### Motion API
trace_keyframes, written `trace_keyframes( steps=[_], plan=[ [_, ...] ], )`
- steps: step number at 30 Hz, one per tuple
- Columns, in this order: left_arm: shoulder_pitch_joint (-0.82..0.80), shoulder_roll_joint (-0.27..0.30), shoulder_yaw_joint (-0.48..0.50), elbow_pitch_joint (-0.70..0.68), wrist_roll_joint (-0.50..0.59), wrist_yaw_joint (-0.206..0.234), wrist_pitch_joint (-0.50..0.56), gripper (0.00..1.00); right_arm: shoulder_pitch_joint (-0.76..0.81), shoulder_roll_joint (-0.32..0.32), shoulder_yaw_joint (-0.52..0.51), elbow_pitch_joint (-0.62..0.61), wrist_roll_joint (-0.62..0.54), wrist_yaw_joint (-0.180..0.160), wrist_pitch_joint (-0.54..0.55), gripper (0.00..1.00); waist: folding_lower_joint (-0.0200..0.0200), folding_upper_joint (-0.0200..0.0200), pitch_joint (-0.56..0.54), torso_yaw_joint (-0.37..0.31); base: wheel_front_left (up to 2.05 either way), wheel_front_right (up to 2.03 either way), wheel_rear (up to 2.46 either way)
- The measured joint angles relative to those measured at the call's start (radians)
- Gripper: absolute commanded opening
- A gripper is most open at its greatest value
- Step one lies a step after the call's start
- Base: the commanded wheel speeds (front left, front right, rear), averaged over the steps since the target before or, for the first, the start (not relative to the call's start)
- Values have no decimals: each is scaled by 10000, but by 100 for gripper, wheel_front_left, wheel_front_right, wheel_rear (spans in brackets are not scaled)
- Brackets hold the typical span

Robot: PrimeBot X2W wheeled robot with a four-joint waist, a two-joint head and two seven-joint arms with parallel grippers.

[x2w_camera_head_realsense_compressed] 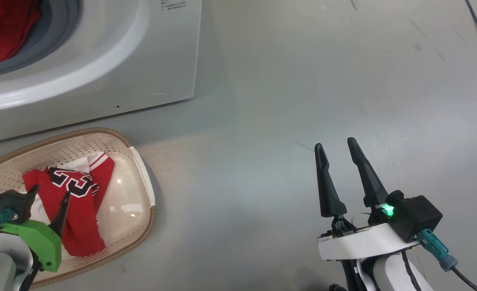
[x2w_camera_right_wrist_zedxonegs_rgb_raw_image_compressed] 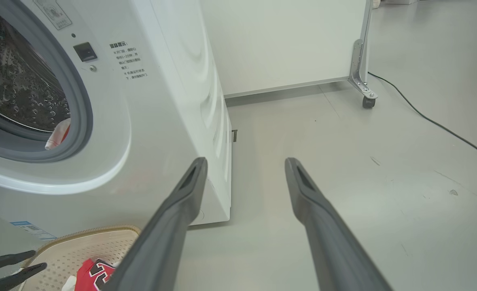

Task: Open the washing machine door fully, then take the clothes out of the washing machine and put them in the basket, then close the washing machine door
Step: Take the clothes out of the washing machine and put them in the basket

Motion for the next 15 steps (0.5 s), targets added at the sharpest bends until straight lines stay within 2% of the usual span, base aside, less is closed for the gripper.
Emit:
trace_keyframes(
  steps=[15],
  plan=[
    [-481, -548, -272, -282, -428, 0, -454, 100, -147, -10, -717, 717, -180, 0, 0, 100, 0, 0, -1229, 1196, 0, 0, 0]
  ],
)
